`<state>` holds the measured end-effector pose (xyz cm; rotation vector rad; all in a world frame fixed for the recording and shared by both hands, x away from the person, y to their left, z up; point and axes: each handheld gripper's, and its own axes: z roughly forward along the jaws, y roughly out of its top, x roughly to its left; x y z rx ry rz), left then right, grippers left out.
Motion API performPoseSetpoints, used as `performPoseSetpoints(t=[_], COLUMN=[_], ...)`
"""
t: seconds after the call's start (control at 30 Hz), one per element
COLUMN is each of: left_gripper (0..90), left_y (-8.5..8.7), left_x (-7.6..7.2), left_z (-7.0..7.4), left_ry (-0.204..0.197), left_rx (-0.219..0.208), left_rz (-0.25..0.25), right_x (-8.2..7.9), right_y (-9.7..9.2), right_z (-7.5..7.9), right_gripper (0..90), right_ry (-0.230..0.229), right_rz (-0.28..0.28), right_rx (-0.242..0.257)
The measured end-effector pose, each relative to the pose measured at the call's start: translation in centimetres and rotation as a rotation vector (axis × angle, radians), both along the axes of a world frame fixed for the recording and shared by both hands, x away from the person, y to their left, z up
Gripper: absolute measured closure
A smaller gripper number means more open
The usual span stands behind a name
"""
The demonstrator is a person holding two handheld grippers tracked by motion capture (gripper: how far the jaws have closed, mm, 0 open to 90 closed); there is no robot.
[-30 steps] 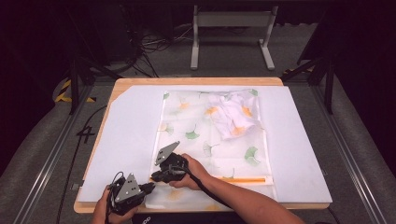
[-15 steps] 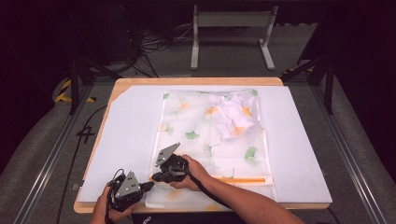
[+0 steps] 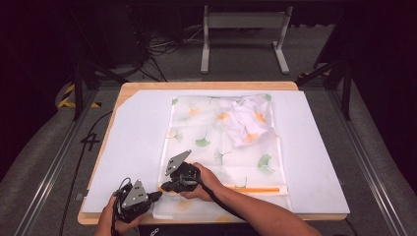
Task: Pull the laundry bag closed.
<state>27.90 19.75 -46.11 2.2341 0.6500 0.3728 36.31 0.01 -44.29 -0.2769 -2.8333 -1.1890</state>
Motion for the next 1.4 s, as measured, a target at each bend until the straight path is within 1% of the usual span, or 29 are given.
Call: performPoseSetpoints(t=[0.17,0.27,0.37,0.57,0.7,0.77,0.83,0.87,0.9,1.03,1.07,1.13,1.23,1.3,1.33,1.4], left_gripper=[90.0,90.0,90.0,90.0,90.0,90.0,90.0,90.0,90.0,90.0,90.0,90.0,90.0,90.0,90.0,90.0], left_y=[0.0,0.1,0.1,0.1,0.1,0.1,0.2,0.2,0.1,0.1,0.1,0.2,0.1,0.1,0.1,0.2], left_x=[0.0,0.0,0.1,0.1,0.0,0.0,0.1,0.1,0.1,0.1,0.1,0.1,0.1,0.1,0.1,0.1], left_z=[0.0,-0.1,-0.1,-0.1,0.0,0.0,-0.1,-0.1,-0.1,-0.1,-0.1,-0.1,-0.1,-0.1,-0.1,-0.1], left_ry=[0.008,0.014,0.016,0.015,0.013,0.016,0.016,0.016,0.020,0.014,0.016,0.017,0.013,0.013,0.014,0.018], left_rx=[-0.009,-0.019,-0.019,-0.019,-0.013,-0.016,-0.024,-0.024,-0.023,-0.017,-0.017,-0.021,-0.015,-0.014,-0.014,-0.020], left_rz=[0.006,0.008,0.008,0.007,0.008,0.009,0.004,0.004,0.005,0.006,0.004,0.001,0.003,0.001,0.001,-0.001], right_x=[-0.1,-0.1,-0.2,-0.1,-0.4,-0.4,-0.4,-0.4,-0.2,-0.2,-0.1,0.0,0.1,0.1,0.1,0.0], right_y=[-0.3,-0.6,-0.7,-1.2,-1.4,-1.4,-1.5,-1.5,-1.3,-1.0,-0.9,-0.8,-0.6,-0.4,-0.3,-0.1], right_z=[0.0,0.0,0.0,0.1,0.2,0.3,0.4,0.4,0.4,0.3,0.2,0.1,0.1,0.1,0.0,0.0], right_gripper=[90.0,90.0,90.0,90.0,90.0,90.0,90.0,90.0,90.0,90.0,90.0,90.0,90.0,90.0,90.0,88.9], right_ry=[-0.006,-0.001,-0.013,-0.008,-0.023,-0.023,-0.016,-0.016,-0.008,0.008,0.016,0.029,0.031,0.043,0.037,0.041], right_rz=[0.000,-0.004,-0.002,-0.009,-0.009,-0.009,-0.012,-0.012,-0.020,-0.023,-0.031,-0.027,-0.036,-0.040,-0.038,-0.043], right_rx=[-0.013,-0.018,-0.028,-0.032,-0.036,-0.039,-0.027,-0.027,-0.016,-0.013,-0.011,-0.004,-0.001,0.011,0.010,0.014])
